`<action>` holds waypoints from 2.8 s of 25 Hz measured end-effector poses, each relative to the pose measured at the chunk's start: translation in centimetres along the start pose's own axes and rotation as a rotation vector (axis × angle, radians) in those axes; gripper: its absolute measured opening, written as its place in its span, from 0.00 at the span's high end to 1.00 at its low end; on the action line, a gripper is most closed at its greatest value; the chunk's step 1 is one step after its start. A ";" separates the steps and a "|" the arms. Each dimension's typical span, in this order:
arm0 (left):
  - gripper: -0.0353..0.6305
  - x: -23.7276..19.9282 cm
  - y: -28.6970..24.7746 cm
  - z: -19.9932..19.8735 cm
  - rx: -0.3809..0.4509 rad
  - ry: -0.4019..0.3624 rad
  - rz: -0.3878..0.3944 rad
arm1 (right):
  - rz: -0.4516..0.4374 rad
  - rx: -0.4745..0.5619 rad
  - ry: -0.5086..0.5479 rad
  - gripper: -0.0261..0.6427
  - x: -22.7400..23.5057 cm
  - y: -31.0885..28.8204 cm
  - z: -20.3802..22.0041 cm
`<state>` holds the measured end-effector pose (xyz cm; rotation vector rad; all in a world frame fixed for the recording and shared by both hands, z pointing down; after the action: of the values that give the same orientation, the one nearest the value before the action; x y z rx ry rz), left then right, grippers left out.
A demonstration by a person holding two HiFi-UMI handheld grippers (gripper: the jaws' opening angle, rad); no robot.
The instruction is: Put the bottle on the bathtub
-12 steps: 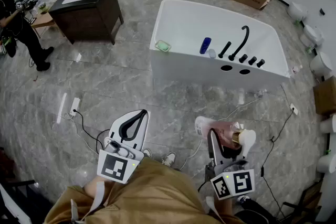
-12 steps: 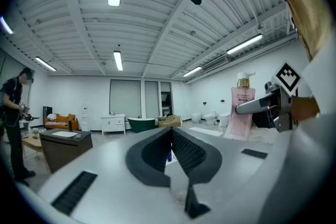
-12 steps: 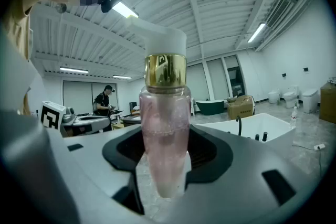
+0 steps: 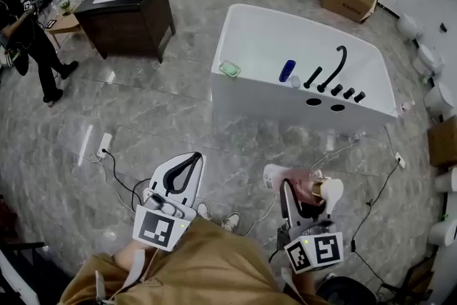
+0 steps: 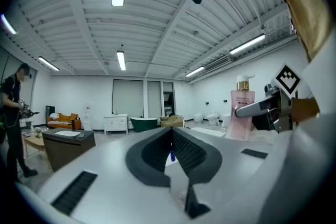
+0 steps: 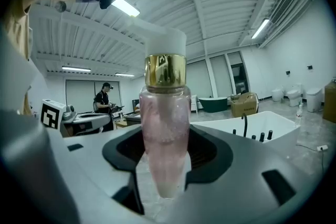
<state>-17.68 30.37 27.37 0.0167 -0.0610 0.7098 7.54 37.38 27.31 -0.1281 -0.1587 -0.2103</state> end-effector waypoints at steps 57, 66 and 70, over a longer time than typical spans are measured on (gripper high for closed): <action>0.94 -10.0 -33.0 2.5 -0.047 0.018 -0.141 | -0.204 -0.062 0.117 0.62 19.6 -33.3 -5.1; 0.94 -14.1 -38.1 3.7 -0.054 0.028 -0.042 | -0.138 -0.100 0.128 0.62 19.7 -38.4 -5.1; 0.94 -16.1 -39.9 4.7 -0.065 0.051 -0.014 | -0.115 -0.109 0.149 0.62 19.4 -41.1 -4.8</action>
<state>-4.16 -10.53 31.27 -0.0632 -0.0352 0.6933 18.05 -6.97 30.46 -0.2112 -0.0061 -0.3419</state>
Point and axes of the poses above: the fingertips, and each gripper's own axes: y backward along the fingers, x to its right, z out of its underside, the point moved 7 cm from there along y, backward along the fingers, and after that the axes turned 3 degrees about x, right-handed, at the moved point
